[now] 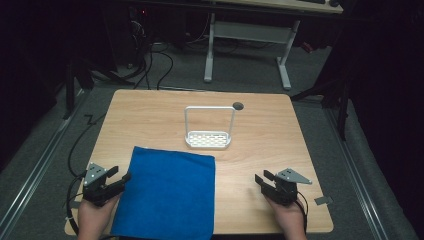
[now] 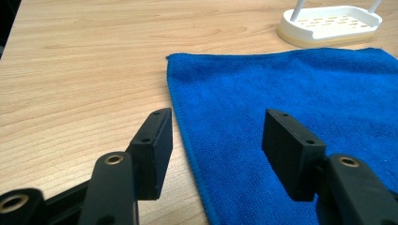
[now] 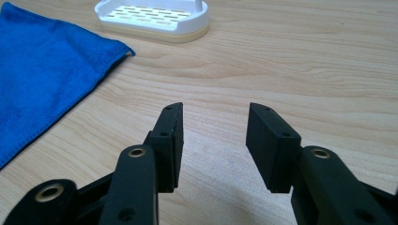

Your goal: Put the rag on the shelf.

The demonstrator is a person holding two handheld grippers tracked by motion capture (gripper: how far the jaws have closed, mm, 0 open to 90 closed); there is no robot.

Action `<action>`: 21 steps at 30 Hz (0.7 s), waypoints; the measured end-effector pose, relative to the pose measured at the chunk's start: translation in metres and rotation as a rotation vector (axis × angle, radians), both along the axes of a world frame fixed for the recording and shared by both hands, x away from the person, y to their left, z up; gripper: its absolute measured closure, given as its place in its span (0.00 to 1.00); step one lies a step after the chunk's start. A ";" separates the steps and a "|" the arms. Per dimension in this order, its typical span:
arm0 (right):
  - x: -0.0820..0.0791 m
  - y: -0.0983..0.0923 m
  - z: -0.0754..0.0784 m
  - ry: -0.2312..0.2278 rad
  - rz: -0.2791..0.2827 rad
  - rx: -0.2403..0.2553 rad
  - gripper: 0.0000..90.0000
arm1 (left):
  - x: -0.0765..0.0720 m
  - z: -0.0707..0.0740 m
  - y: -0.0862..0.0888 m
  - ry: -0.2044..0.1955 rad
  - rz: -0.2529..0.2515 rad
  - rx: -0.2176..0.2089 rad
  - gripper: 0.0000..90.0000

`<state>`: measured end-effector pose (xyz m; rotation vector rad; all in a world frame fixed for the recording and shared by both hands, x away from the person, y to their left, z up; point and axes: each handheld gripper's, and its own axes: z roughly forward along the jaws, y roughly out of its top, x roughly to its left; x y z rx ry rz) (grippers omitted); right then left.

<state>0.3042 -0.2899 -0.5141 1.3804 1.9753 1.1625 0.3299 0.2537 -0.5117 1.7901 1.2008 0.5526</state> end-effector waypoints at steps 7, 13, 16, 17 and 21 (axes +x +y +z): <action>-0.001 0.004 -0.001 -0.003 0.013 -0.018 0.65 | 0.002 0.000 0.009 0.010 0.019 -0.029 0.44; -0.002 0.008 -0.001 -0.019 0.036 -0.039 0.63 | 0.006 0.007 0.004 0.007 0.005 0.009 0.46; -0.002 0.010 -0.001 -0.028 0.048 -0.040 0.63 | 0.008 0.013 -0.007 0.004 -0.012 0.042 0.44; -0.002 0.010 -0.001 -0.027 0.050 -0.039 0.62 | 0.010 0.015 -0.010 0.001 -0.017 0.050 0.43; -0.002 0.012 0.001 -0.045 0.064 -0.040 0.59 | 0.019 0.016 -0.016 0.031 -0.007 0.055 0.45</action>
